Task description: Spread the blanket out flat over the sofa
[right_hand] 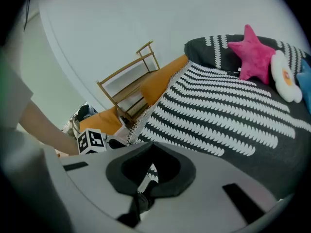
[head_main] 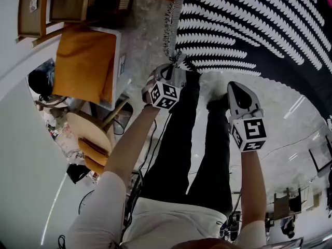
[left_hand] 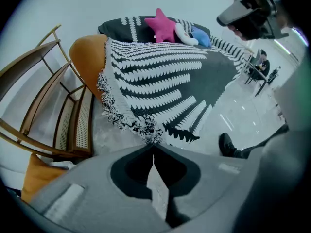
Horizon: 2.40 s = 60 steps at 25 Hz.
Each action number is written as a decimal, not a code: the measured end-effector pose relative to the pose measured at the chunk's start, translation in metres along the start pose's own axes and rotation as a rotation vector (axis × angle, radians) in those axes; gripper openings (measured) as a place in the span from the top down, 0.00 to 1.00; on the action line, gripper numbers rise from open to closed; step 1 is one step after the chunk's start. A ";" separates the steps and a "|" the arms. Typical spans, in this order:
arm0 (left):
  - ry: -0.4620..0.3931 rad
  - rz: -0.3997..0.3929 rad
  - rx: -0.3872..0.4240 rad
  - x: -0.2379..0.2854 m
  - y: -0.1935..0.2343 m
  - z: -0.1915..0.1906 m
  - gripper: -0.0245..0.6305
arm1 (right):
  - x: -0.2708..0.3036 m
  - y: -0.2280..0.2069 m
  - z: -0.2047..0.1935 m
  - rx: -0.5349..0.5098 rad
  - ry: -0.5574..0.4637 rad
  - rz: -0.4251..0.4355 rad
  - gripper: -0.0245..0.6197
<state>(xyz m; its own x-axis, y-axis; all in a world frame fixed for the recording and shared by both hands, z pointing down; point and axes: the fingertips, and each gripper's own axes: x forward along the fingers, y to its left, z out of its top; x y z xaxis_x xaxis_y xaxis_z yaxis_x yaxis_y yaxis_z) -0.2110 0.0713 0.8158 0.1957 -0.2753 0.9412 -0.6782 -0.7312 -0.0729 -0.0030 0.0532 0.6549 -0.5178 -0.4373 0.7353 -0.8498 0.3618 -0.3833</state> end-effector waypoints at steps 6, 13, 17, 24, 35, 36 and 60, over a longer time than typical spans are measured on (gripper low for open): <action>0.028 0.013 -0.050 0.005 0.010 -0.009 0.92 | 0.006 0.002 -0.002 0.005 0.002 -0.001 0.96; 0.021 0.021 -0.077 -0.008 0.012 0.007 0.92 | -0.011 -0.006 0.010 -0.010 -0.011 -0.015 0.96; -0.005 0.032 -0.097 -0.024 0.015 0.034 0.92 | -0.029 -0.012 0.029 -0.024 -0.032 -0.030 0.96; -0.076 0.053 -0.121 -0.073 0.032 0.096 0.92 | -0.076 -0.010 0.084 -0.054 -0.086 -0.063 0.96; -0.215 0.038 -0.094 -0.223 0.040 0.201 0.92 | -0.203 0.038 0.169 -0.139 -0.154 -0.137 0.96; -0.227 0.026 -0.093 -0.238 0.038 0.210 0.92 | -0.216 0.044 0.177 -0.149 -0.163 -0.147 0.96; -0.572 -0.231 -0.089 -0.547 0.013 0.345 0.92 | -0.459 0.131 0.286 -0.134 -0.475 -0.391 0.96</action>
<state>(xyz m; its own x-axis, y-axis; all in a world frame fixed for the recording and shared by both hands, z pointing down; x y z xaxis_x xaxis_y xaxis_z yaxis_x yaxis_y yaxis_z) -0.0822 -0.0026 0.1864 0.6760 -0.4254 0.6017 -0.6248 -0.7638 0.1619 0.0948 0.0660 0.1072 -0.1845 -0.8651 0.4664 -0.9814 0.1876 -0.0401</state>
